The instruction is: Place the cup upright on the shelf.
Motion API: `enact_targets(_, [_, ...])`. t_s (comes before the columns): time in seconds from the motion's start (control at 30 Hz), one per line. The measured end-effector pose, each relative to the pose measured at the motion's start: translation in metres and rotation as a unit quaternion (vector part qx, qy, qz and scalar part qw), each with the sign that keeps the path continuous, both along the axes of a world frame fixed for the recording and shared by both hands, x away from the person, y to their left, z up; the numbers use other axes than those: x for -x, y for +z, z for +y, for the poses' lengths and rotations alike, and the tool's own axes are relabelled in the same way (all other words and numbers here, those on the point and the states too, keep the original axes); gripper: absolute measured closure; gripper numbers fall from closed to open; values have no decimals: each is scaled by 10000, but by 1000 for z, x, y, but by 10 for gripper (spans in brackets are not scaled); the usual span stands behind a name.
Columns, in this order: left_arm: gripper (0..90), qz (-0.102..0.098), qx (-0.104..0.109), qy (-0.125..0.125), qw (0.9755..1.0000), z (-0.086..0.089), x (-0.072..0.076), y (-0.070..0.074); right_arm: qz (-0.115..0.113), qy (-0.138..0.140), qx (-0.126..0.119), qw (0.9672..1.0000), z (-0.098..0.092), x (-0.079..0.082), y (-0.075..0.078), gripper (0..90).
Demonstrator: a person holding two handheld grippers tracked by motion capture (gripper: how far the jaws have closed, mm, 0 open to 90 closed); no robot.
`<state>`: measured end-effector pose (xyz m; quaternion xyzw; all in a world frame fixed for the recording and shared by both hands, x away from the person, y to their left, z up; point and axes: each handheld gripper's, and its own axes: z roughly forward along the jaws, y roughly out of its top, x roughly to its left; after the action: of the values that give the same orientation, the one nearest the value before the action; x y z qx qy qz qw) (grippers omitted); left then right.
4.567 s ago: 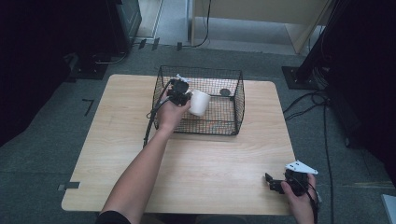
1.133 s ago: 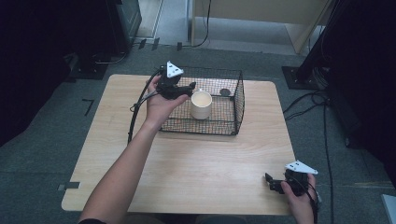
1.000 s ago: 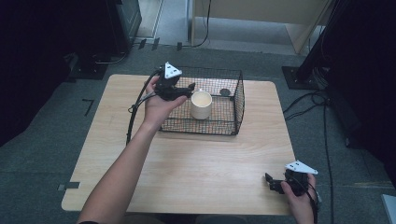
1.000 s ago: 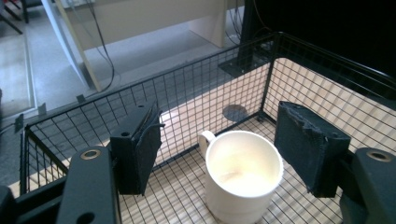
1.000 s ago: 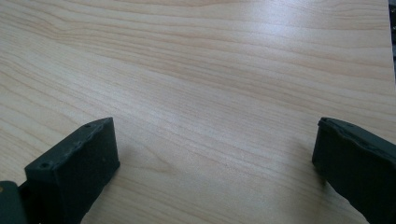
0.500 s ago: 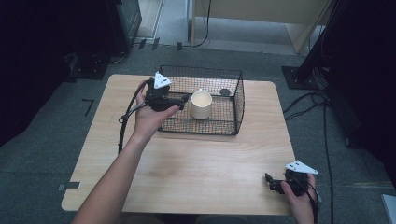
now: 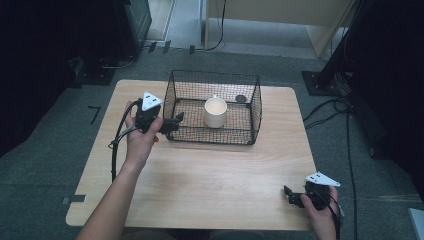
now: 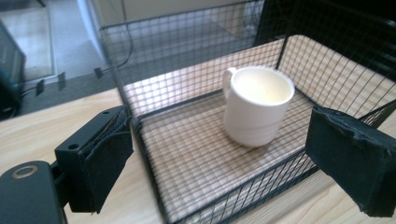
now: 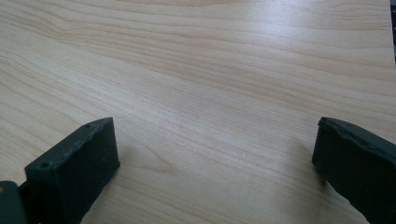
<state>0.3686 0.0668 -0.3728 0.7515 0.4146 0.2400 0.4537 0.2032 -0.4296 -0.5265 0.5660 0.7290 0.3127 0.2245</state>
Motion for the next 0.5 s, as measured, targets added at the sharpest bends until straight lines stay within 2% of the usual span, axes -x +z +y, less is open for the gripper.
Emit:
enact_targets(0.13, [80,-6,-42,75,10000,10,9,-6,-2,1,3,10000,0,0,0,0])
enact_targets(0.5, [80,201,-22,244,9995,34,25,-34,0,1,0,10000,0,0,0,0])
